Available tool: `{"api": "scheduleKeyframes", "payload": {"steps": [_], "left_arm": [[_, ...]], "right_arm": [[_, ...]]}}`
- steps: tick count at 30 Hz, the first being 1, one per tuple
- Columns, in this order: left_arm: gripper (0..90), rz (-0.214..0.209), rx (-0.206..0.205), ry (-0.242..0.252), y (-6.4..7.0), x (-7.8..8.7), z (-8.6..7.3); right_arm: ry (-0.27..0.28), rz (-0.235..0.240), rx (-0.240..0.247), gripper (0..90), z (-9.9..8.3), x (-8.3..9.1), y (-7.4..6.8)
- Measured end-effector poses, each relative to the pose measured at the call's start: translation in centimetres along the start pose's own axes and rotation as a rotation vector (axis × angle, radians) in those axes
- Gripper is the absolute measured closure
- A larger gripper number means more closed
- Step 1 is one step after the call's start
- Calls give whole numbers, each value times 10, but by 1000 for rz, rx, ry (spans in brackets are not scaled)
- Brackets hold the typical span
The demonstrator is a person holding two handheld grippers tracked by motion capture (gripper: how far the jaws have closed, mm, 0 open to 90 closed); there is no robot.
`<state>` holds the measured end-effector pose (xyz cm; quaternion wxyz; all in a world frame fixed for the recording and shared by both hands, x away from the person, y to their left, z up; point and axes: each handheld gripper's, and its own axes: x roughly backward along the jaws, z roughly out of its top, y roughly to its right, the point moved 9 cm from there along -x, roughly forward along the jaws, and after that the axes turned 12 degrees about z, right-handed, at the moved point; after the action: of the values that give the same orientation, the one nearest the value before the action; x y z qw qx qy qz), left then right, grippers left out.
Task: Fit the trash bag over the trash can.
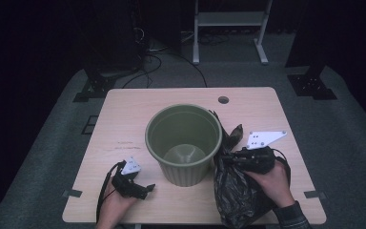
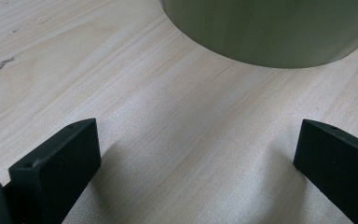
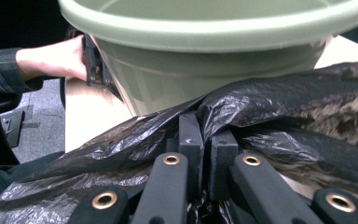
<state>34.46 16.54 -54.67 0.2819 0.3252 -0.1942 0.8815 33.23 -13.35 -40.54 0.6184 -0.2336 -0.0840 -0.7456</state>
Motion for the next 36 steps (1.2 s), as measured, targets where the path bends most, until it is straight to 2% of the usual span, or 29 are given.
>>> {"api": "scheduleKeyframes", "payload": {"steps": [5, 16, 19, 20, 24, 27, 36], "left_arm": [[0, 0, 0, 0, 0, 0, 0], [0, 0, 1, 2, 0, 0, 0], [0, 1, 0, 2, 0, 0, 0], [0, 0, 1, 2, 0, 0, 0], [0, 1, 1, 2, 0, 0, 0], [0, 0, 0, 0, 0, 0, 0], [0, 0, 1, 2, 0, 0, 0]], "right_arm": [[12, 24, 16, 868, 7, 6, -6], [59, 115, 80, 868, 32, 19, -30], [61, 120, 87, 868, 37, 20, -32], [67, 139, 90, 868, 42, 21, -34], [74, 159, 106, 868, 50, 22, -37], [78, 182, 120, 868, 64, 21, -40], [88, 241, 138, 868, 88, 16, -39]]}}
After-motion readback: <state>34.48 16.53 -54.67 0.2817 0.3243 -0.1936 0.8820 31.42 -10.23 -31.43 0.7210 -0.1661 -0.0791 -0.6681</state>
